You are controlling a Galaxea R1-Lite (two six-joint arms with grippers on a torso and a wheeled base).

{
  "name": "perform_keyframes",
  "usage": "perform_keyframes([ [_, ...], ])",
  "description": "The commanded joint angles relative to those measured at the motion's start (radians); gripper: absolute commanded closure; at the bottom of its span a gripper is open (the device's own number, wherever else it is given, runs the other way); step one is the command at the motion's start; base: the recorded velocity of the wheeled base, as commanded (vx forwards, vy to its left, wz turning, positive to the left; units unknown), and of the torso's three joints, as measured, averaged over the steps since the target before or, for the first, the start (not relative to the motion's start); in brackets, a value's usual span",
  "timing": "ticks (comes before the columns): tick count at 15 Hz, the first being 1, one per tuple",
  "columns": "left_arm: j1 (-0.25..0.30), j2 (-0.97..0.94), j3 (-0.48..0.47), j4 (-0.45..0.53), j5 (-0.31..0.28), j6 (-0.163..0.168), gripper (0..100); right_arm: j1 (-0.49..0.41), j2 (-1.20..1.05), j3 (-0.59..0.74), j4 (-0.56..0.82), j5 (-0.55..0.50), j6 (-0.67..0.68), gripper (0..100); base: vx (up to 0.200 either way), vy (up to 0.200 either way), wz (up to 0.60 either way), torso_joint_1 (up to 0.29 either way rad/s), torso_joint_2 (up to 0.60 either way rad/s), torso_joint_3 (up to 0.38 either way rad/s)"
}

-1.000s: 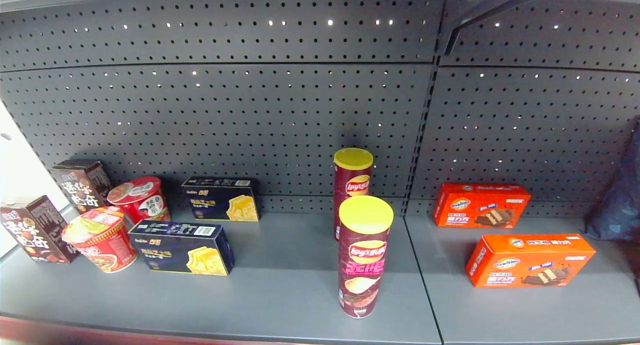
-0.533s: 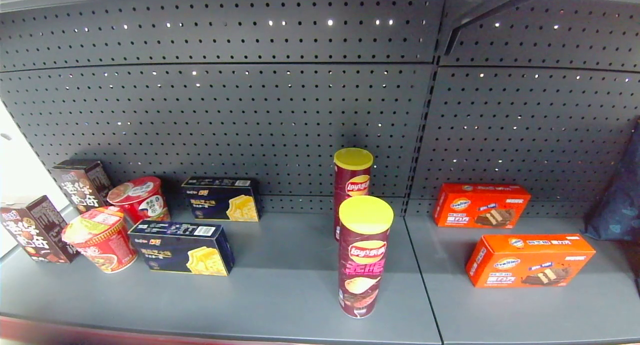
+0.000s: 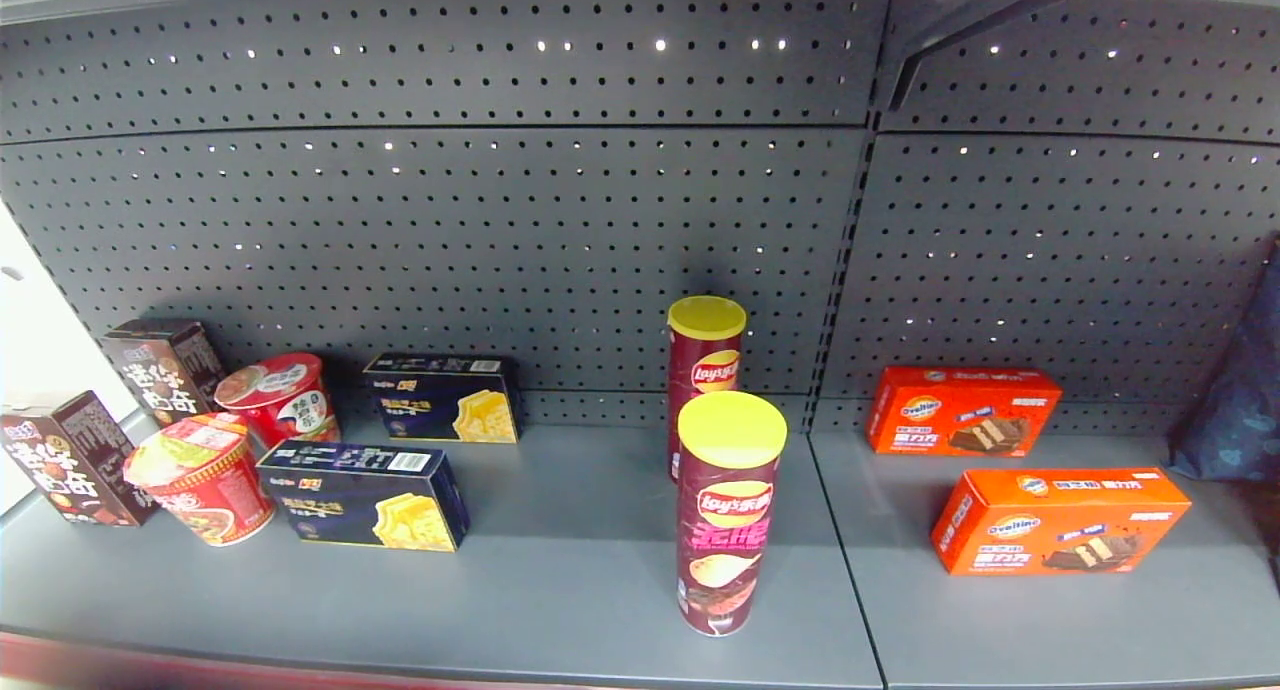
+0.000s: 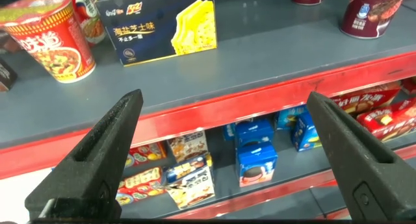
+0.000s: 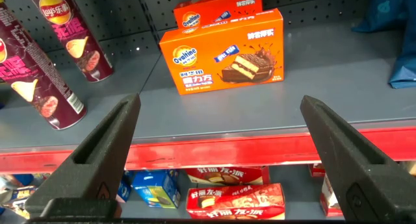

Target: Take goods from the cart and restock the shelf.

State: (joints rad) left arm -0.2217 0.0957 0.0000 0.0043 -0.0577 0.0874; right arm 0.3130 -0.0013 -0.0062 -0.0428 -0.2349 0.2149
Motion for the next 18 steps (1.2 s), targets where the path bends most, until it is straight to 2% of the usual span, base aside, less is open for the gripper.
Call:
perform_keyframes([
  [1,0.001,0.001,0.0,0.0,-0.004,0.005,0,0.0,0.001,0.0,0.0,0.0,0.0,0,0.0,0.0,0.0,0.0,0.0,0.0],
  [4,0.001,0.001,0.0,0.0,-0.005,0.009,0,0.0,0.001,0.0,0.0,0.0,0.0,0,0.0,0.0,0.0,0.0,0.0,0.0],
  [6,0.001,0.001,0.0,0.0,-0.053,0.049,0,0.0,0.001,0.0,0.0,0.0,0.0,0,0.0,0.0,0.0,0.0,0.0,0.0],
  [7,-0.002,0.001,0.0,-0.003,-0.116,0.08,0,0.0,0.001,0.0,0.0,0.0,0.0,0,0.0,0.0,0.0,0.0,0.0,0.0],
  [8,-0.002,0.001,0.0,-0.009,-0.131,0.089,0,0.0,0.001,0.0,0.0,0.0,0.0,0,0.0,0.0,0.0,0.0,0.0,0.0],
  [18,0.001,0.001,0.0,-0.007,-0.129,0.081,0,0.0,0.001,0.0,0.0,0.0,0.0,0,0.0,0.0,0.0,0.0,0.0,0.0],
])
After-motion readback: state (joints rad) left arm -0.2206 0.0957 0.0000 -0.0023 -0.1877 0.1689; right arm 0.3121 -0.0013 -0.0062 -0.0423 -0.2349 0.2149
